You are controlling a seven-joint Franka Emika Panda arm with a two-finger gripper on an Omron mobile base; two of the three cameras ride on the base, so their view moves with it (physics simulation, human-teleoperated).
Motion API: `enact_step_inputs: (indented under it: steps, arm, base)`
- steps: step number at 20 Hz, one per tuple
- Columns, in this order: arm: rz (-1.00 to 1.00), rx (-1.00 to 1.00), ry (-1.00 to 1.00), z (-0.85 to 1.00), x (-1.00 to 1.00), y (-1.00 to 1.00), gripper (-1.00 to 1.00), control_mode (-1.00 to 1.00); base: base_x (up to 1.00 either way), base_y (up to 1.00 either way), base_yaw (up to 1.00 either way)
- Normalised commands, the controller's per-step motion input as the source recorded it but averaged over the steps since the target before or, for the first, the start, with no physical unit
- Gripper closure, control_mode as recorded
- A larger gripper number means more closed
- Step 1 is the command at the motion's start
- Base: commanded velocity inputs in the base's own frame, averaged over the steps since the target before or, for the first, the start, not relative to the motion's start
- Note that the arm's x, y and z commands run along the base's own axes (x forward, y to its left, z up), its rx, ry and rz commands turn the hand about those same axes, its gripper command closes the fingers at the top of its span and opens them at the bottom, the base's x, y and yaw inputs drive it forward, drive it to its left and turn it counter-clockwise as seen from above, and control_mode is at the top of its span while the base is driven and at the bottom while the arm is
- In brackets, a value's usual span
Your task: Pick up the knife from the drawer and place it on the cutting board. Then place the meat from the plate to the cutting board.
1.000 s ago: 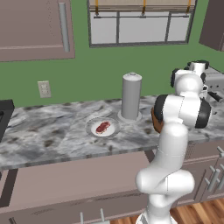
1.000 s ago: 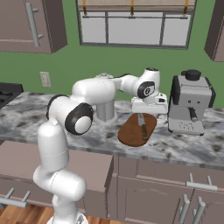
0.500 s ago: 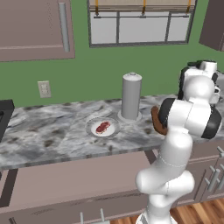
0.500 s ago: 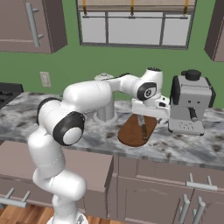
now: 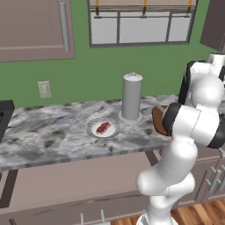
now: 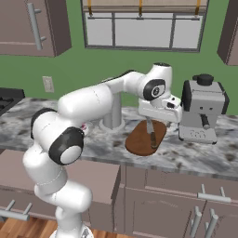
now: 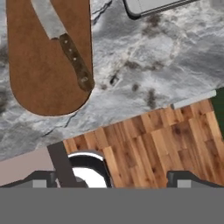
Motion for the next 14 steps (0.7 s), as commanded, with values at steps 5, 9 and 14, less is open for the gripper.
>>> enact_step_inputs:
  steps: [5,9,14]
  arm:
    - [-0.07,0.00,0.00,0.19,-0.55,0.07,-1.00,-1.00]
    - [-0.09,0.00,0.00,0.01,-0.70,0.26,-1.00,-1.00]
    - [-0.11,0.00,0.00,0.00,-0.62,0.45,-1.00,-1.00]
  base:
    - [0.00,0.00,0.00]
    - [0.00,0.00,0.00]
    - [0.00,0.00,0.00]
